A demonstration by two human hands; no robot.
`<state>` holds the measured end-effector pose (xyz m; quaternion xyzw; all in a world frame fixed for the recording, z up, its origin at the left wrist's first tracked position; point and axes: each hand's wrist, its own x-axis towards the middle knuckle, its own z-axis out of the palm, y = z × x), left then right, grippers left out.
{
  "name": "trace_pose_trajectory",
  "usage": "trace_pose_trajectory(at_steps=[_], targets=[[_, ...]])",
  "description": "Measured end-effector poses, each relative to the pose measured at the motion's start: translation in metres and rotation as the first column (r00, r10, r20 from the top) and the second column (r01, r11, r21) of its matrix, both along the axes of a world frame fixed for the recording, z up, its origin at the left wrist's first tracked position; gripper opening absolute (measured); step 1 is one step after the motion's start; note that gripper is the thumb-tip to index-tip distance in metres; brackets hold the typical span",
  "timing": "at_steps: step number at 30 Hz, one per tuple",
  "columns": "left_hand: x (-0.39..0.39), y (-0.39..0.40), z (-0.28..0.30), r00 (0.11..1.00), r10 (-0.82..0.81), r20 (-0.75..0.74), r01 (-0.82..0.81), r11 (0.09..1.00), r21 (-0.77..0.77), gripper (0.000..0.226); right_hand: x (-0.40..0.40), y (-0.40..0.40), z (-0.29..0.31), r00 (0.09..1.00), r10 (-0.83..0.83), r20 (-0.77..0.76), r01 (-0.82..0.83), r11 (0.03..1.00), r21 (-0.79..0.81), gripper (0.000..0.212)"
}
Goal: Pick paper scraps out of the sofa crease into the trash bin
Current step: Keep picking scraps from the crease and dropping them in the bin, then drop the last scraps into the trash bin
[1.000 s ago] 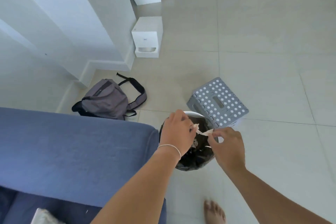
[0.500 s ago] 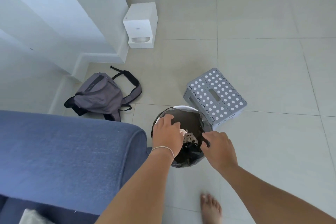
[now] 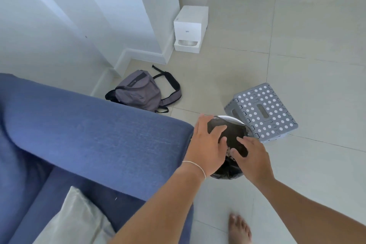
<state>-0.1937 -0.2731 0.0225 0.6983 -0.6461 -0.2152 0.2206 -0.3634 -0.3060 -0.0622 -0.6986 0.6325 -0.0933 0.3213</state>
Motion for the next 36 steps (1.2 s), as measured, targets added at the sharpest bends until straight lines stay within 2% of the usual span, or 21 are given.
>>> trace_pose_trajectory(at_steps=[2,4,7,9,11,13,18,22,26,28,30,33,35,36], targets=[[0.004,0.022,0.027,0.989,0.042,-0.143,-0.063,0.987,-0.147,0.032,0.022,-0.005,0.021,0.989,-0.065,0.136,0.065,0.998,0.000,0.046],[0.017,0.049,0.052,0.945,0.189,-0.267,-0.254,0.938,-0.236,0.031,0.053,-0.017,0.052,0.946,-0.150,0.287,0.159,0.987,-0.007,0.045],[0.054,0.105,0.074,0.780,0.480,-0.401,-0.585,0.787,-0.196,0.036,0.115,-0.023,0.105,0.863,-0.158,0.479,0.204,0.978,-0.045,0.048],[0.085,0.150,0.069,0.690,0.618,-0.376,-0.704,0.693,-0.153,0.041,0.160,-0.009,0.134,0.838,-0.053,0.544,0.130,0.986,-0.105,0.049],[0.117,0.198,0.056,0.611,0.734,-0.298,-0.787,0.604,-0.125,0.044,0.201,0.017,0.155,0.841,0.139,0.523,-0.033,0.978,-0.207,0.050],[0.146,0.246,0.043,0.550,0.805,-0.223,-0.833,0.547,-0.079,0.047,0.238,0.048,0.163,0.829,0.341,0.443,-0.220,0.927,-0.303,0.052],[0.197,0.353,0.009,0.476,0.880,0.002,-0.879,0.475,0.042,0.055,0.314,0.147,0.135,0.695,0.646,0.315,-0.540,0.759,-0.363,0.055],[0.214,0.427,-0.015,0.463,0.873,0.151,-0.885,0.447,0.129,0.053,0.346,0.233,0.091,0.546,0.806,0.229,-0.740,0.592,-0.320,0.058],[0.215,0.479,-0.029,0.421,0.889,0.180,-0.901,0.388,0.193,0.057,0.350,0.301,0.048,0.418,0.902,0.109,-0.888,0.431,-0.159,0.060],[0.215,0.496,-0.032,0.403,0.900,0.164,-0.907,0.369,0.204,0.058,0.344,0.324,0.033,0.429,0.900,0.076,-0.899,0.433,-0.058,0.058],[0.217,0.509,-0.034,0.359,0.921,0.154,-0.922,0.324,0.211,0.060,0.341,0.336,0.029,0.487,0.873,0.023,-0.873,0.487,-0.035,0.059],[0.220,0.530,-0.038,0.208,0.960,0.185,-0.951,0.155,0.269,0.069,0.344,0.341,0.042,0.669,0.740,-0.076,-0.743,0.669,-0.019,0.064],[0.223,0.542,-0.036,0.078,0.986,0.149,-0.926,0.016,0.378,0.072,0.347,0.340,0.053,0.757,0.641,-0.128,-0.619,0.765,0.177,0.084],[0.225,0.545,-0.035,0.017,0.996,0.089,-0.890,-0.025,0.454,0.073,0.349,0.340,0.057,0.783,0.611,-0.113,-0.556,0.771,0.311,0.095]])
